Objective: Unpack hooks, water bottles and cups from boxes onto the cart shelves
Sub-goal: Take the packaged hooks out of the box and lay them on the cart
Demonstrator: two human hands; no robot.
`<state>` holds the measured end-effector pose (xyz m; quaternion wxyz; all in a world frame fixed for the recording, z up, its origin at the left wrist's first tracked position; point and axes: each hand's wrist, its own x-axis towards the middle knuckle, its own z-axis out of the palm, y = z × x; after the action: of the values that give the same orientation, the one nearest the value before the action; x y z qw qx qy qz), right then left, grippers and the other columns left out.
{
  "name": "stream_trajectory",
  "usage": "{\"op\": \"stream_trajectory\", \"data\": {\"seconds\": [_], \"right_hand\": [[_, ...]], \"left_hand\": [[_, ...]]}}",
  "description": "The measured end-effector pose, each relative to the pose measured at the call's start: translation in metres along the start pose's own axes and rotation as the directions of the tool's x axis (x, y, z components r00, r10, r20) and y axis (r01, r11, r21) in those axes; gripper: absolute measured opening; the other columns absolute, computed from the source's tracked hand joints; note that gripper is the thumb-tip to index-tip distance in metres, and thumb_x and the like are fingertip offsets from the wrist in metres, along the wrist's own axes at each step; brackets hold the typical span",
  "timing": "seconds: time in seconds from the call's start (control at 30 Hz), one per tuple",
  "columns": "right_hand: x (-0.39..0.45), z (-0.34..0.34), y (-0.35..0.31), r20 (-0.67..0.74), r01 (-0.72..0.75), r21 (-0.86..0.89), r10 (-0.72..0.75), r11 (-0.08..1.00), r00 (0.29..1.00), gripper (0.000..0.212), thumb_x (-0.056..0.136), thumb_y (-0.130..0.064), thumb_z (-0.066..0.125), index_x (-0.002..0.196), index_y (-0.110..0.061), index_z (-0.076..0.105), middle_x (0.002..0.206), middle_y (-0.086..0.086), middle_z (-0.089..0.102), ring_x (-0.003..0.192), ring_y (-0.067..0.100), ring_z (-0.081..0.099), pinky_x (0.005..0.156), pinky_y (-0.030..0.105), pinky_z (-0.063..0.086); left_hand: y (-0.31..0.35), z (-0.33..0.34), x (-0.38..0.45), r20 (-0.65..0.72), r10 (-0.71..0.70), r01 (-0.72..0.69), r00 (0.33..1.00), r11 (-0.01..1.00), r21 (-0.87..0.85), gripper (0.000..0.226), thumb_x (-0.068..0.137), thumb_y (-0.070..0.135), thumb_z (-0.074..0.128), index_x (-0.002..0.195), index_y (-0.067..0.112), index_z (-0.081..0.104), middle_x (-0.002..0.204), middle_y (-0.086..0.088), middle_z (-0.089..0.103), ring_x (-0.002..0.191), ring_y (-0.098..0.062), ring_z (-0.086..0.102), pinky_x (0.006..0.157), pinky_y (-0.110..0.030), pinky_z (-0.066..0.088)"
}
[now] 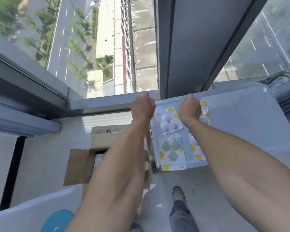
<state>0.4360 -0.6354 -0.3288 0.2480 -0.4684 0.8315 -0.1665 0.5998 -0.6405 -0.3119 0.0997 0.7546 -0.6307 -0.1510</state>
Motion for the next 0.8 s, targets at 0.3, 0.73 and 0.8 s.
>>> {"op": "stream_trajectory", "data": {"seconds": [0.3, 0.73, 0.8], "right_hand": [[-0.138, 0.118, -0.185, 0.055, 0.285, 0.004, -0.285, 0.959, 0.957, 0.021, 0.084, -0.001, 0.043, 0.094, -0.005, 0.060, 0.090, 0.016, 0.062, 0.074, 0.031, 0.048, 0.062, 0.032, 0.032], [-0.237, 0.603, -0.048, 0.515, -0.101, -0.216, 0.202, 0.971, 0.833, 0.021, 0.091, -0.011, 0.049, 0.100, 0.003, 0.062, 0.110, 0.024, 0.063, 0.103, 0.038, 0.061, 0.070, 0.032, 0.043], [-0.232, 0.654, -0.038, 0.488, -0.133, -0.214, 0.224, 0.968, 0.844, 0.029, 0.095, -0.021, 0.049, 0.107, 0.002, 0.062, 0.116, 0.024, 0.062, 0.109, 0.039, 0.059, 0.076, 0.034, 0.044]], "left_hand": [[-0.295, -0.059, -0.050, 0.218, -0.425, 0.394, 0.878, 0.903, 0.173, 0.016, 0.093, 0.016, 0.049, 0.093, 0.010, 0.064, 0.107, -0.015, 0.067, 0.100, -0.034, 0.063, 0.072, -0.032, 0.043], [-0.634, 0.234, -0.095, 0.596, -0.577, 0.615, 0.559, 0.770, 0.169, 0.012, 0.090, 0.013, 0.052, 0.088, 0.002, 0.057, 0.113, -0.019, 0.065, 0.094, -0.034, 0.061, 0.070, -0.030, 0.044], [-0.642, 0.293, -0.106, 0.652, -0.590, 0.718, 0.476, 0.689, 0.099, 0.026, 0.093, 0.019, 0.053, 0.107, -0.002, 0.062, 0.118, -0.020, 0.064, 0.105, -0.035, 0.062, 0.081, -0.031, 0.051]]}}
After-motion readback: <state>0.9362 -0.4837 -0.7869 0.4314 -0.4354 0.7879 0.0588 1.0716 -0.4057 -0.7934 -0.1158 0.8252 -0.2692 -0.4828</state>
